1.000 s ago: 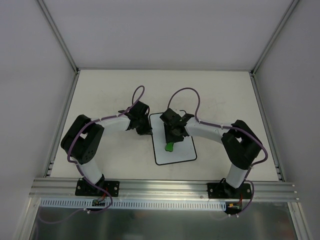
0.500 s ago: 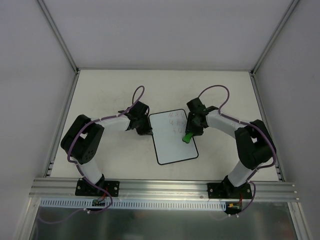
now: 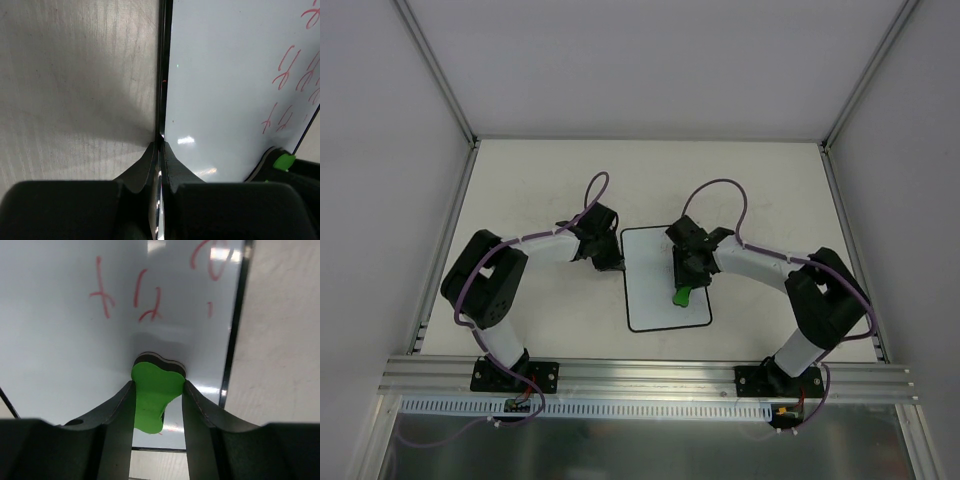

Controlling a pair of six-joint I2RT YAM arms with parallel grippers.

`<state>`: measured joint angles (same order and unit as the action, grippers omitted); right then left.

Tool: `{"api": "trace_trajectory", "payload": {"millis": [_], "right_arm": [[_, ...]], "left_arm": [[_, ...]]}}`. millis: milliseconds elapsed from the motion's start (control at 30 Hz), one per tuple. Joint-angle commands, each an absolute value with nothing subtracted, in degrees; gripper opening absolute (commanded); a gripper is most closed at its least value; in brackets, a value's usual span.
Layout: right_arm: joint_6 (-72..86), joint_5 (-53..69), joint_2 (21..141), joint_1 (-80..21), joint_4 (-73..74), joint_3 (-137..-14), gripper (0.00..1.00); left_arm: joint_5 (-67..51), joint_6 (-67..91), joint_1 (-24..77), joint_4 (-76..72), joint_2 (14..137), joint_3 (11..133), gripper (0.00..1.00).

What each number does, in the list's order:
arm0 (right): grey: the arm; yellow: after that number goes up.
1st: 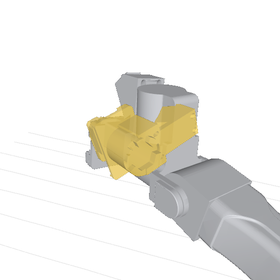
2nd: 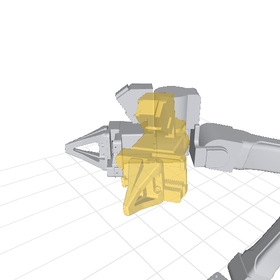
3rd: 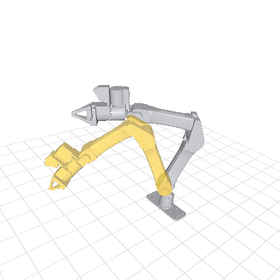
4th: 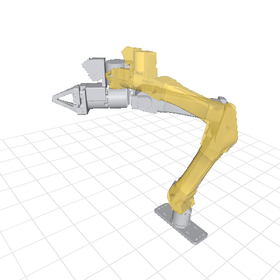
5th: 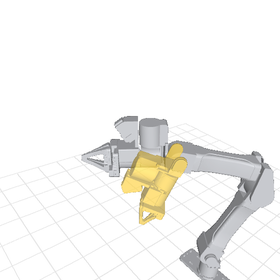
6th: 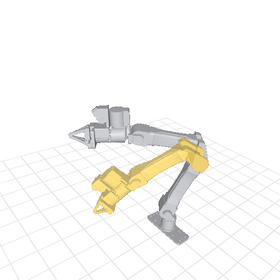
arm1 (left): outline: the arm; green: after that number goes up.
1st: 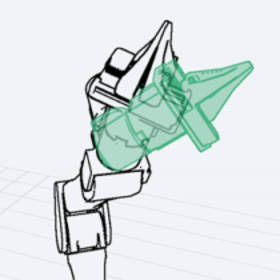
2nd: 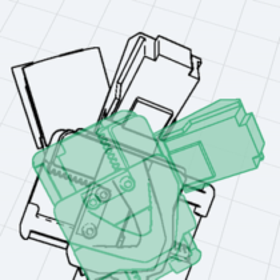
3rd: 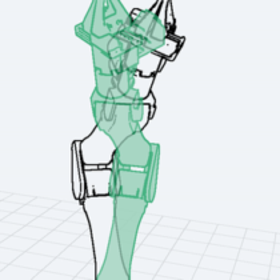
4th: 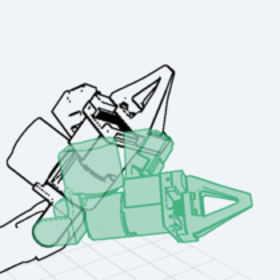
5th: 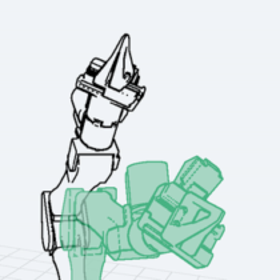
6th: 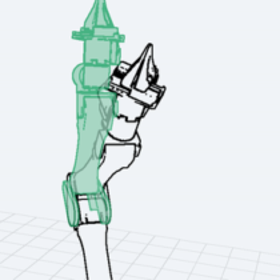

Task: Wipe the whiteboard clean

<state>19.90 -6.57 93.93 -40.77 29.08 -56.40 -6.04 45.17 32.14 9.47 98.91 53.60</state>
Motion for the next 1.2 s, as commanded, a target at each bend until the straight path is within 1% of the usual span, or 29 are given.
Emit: {"api": "trace_trajectory", "payload": {"millis": [0,33,67,133,167,200,300,500,600,633,700,733,833,933,1067,1167], "right_arm": [[20.7,-4.9,95.7,-45.4,32.2,-57.1,0.00],[20.8,-4.8,96.4,-46.3,32.1,-57.7,0.00],[20.8,-4.7,97.1,-47.9,32.2,-58.3,0.00],[21.3,-4.7,99.0,-49.1,32.0,-59.8,0.00],[21.3,-4.7,99.7,-49.8,32.0,-60.5,0.00],[21.5,-4.7,100.2,-50.0,31.9,-61.4,0.00],[21.6,-4.3,101.9,-50.4,31.6,-62.7,0.00],[22.9,-4.7,102.5,-50.8,31.2,-62.8,0.00],[23.1,-5.1,102.0,-50.8,31.2,-62.7,0.00],[23.1,-5.1,102.0,-50.8,31.1,-62.8,0.00],[23.3,-6.1,101.8,-50.9,31.3,-62.7,0.00],[23.4,-6.4,101.7,-50.6,31.3,-62.6,0.00],[24.6,-7.6,101.7,-49.0,32.7,-61.8,0.00],[25.5,-12.4,101.2,-46.2,36.4,-61.3,0.00],[25.6,-13.1,99.5,-39.0,37.4,-59.7,0.00],[24.3,-13.1,98.6,-35.5,37.4,-59.9,0.00]], "left_arm": [[-2.4,42.1,31.4,17.8,100.2,50.7,0.00],[-2.5,42.1,31.5,17.8,99.5,50.5,0.02],[-2.3,42.2,31.5,17.8,99.0,50.2,0.10],[-2.0,42.1,31.6,17.8,97.0,49.7,0.19],[-2.0,42.1,31.6,17.8,96.3,49.0,0.27],[-2.0,42.1,31.8,17.9,95.6,48.6,0.29],[-2.6,42.2,32.3,17.9,94.0,47.3,0.34],[-3.1,41.9,33.0,18.1,94.8,46.1,0.35],[-3.8,41.7,33.0,18.3,96.3,46.4,0.26],[-3.9,41.7,33.0,18.5,96.9,46.5,0.14],[-3.5,41.6,33.0,19.0,97.2,46.7,0.02],[-3.3,41.5,33.0,19.2,97.2,46.7,0.00],[-1.4,40.9,33.0,20.9,97.2,47.0,0.00],[-0.4,40.3,33.0,22.3,97.2,47.2,0.00],[1.2,39.6,33.0,23.0,97.1,47.3,0.00],[1.6,39.1,33.0,23.2,97.3,47.4,0.00]]}}
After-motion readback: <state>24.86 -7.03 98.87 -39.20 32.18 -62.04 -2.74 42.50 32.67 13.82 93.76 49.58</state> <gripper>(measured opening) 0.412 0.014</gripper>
